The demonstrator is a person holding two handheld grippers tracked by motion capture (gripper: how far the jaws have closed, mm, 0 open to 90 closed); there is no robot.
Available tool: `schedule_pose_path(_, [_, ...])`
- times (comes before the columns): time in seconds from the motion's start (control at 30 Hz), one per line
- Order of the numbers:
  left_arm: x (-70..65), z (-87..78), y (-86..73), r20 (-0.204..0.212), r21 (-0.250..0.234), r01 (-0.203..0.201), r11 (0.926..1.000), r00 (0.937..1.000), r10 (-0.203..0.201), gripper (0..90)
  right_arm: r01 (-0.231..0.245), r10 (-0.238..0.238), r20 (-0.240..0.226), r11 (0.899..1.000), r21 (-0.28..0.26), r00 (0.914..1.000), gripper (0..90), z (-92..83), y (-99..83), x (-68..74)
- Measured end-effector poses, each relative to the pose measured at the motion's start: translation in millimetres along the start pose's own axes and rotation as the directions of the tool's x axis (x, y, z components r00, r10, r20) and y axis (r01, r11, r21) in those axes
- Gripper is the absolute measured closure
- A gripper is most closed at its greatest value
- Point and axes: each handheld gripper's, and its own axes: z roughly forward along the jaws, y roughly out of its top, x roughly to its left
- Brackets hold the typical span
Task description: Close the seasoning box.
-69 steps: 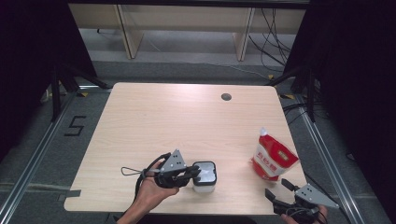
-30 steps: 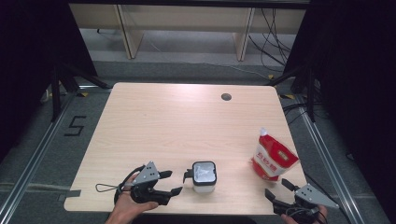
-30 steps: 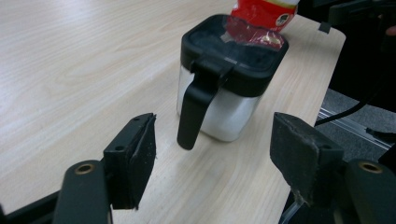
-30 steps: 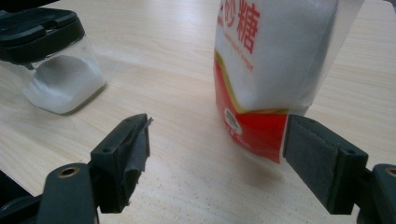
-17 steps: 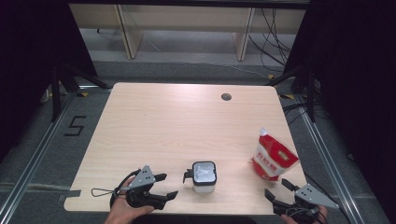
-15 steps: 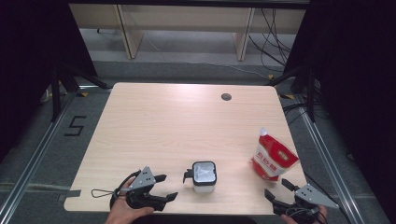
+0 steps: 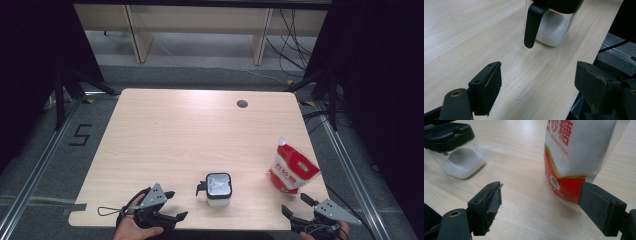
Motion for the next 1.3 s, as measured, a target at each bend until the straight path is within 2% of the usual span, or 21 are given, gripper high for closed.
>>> schedule_pose_path(0.1, [-0.6,-0.3,-1.6,-0.004,0.006,0.004,1.0,1.0,-0.004,20.9,0.009,-0.009,0.004,1.0,-0.005,1.0,19.6,-0.1,-0.4,-0.1])
schedule_pose_path(0.13, [0.4,-1.4,-1.9,-0.004,0.022,-0.013,0.9997,0.9999,0.013,20.7,-0.031,0.031,-0.001,0.999,0.009,0.9995,19.6,-0.8,-1.0,2.8])
schedule_pose_path(0.2, [-1.7,-0.4,-2.8,-0.003,0.012,0.012,0.9999,0.9999,-0.012,20.4,-0.042,0.043,-0.005,0.999,0.016,0.9991,19.5,-1.2,-1.3,4.0])
schedule_pose_path(0.27, [-2.3,-0.7,-3.7,-0.011,0.016,0.008,0.9998,0.9999,-0.008,20.4,0.01,-0.009,-0.01,1.0,0.007,0.9999,19.4,0.3,-1.9,0.8])
schedule_pose_path(0.37, [-3.4,-0.2,-5.6,-0.02,0.032,0.027,0.9991,0.9995,-0.026,20.5,0.001,-0.001,-0.009,1.0,0.009,1.0,19.1,0.0,-2.9,1.7])
schedule_pose_path(0.43, [-3.6,-0.9,-6.0,-0.025,0.05,0.032,0.9983,0.9992,-0.031,20.5,-0.037,0.037,-0.013,0.999,0.02,0.9992,19.1,-1.1,-3.2,5.1])
schedule_pose_path(0.47, [-3.2,-1.3,-6.2,-0.026,0.053,0.027,0.9982,0.9993,-0.026,20.4,0.01,-0.01,-0.006,1.0,0.006,0.9999,19.1,-0.2,-3.2,2.3])
schedule_pose_path(0.53, [-3.2,-0.5,-6.5,-0.023,0.038,0.023,0.999,0.9995,-0.022,20.5,0.011,-0.011,-0.005,1.0,0.007,0.9999,19.1,-0.7,-3.4,2.7])
schedule_pose_path(0.6, [-3.1,-0.8,-6.7,-0.026,0.049,0.018,0.9986,0.9995,-0.016,20.5,0.005,-0.004,-0.019,1.0,0.012,0.9998,19.1,-0.8,-4.0,3.3])
schedule_pose_path(0.63, [-3.8,-1.1,-7.2,-0.031,0.063,0.032,0.9975,0.9991,-0.03,20.5,-0.051,0.051,-0.014,0.998,0.029,0.9986,19.1,-3.1,-4.3,7.7])
schedule_pose_path(0.67, [-4.1,-1.2,-7.1,-0.024,0.064,0.029,0.9975,0.9993,-0.028,20.5,0.004,-0.004,-0.011,1.0,0.011,0.9999,19.1,-2.3,-4.0,4.1])
schedule_pose_path(0.77, [-4.5,-1.0,-7.2,-0.025,0.061,0.033,0.9976,0.9992,-0.031,20.5,-0.013,0.014,-0.022,1.0,0.019,0.9997,19.0,-2.1,-4.8,5.9])
schedule_pose_path(0.9, [-5.0,-0.3,-7.1,-0.02,0.059,0.034,0.9977,0.9993,-0.033,20.5,0.004,-0.004,-0.013,1.0,0.017,0.9999,18.8,-2.4,-5.2,5.6])
schedule_pose_path(0.93, [-5.2,-0.2,-7.0,-0.018,0.057,0.034,0.9978,0.9993,-0.033,20.5,-0.032,0.033,-0.022,0.999,0.027,0.9992,18.7,-2.8,-5.8,8.1])
schedule_pose_path(1.03, [-5.4,0.5,-7.3,-0.02,0.056,0.035,0.9978,0.9992,-0.034,20.5,-0.033,0.033,-0.021,0.999,0.031,0.9992,18.4,-2.3,-6.5,8.7])
schedule_pose_path(1.07, [-4.5,-0.1,-7.2,-0.019,0.065,0.024,0.9976,0.9995,-0.023,20.5,-0.006,0.006,-0.019,1.0,0.024,0.9998,18.2,-2.1,-6.1,6.7])
schedule_pose_path(1.1, [-4.3,-0.4,-6.9,-0.016,0.069,0.024,0.9973,0.9996,-0.023,20.5,-0.04,0.041,-0.023,0.999,0.037,0.9989,18.1,-2.5,-6.4,9.1])
schedule_pose_path(1.17, [-4.1,-0.4,-7.0,-0.019,0.065,0.021,0.9976,0.9996,-0.02,20.5,-0.041,0.042,-0.025,0.998,0.044,0.9988,18.0,-2.9,-6.2,9.0])
schedule_pose_path(1.2, [-4.1,-0.3,-7.0,-0.017,0.066,0.017,0.9977,0.9997,-0.016,20.5,-0.012,0.012,-0.023,0.999,0.034,0.9997,17.9,-2.1,-6.0,6.8])
schedule_pose_path(1.23, [-6.6,1.6,-7.5,-0.015,0.045,0.051,0.9977,0.9986,-0.05,20.5,-0.013,0.014,-0.027,0.999,0.037,0.9995,17.9,-1.7,-6.2,6.7])
schedule_pose_path(1.3, [-5.0,1.2,-7.2,-0.014,0.063,0.03,0.9976,0.9995,-0.029,20.5,0.008,-0.007,-0.017,0.999,0.033,0.9998,17.8,-1.2,-6.6,4.7])
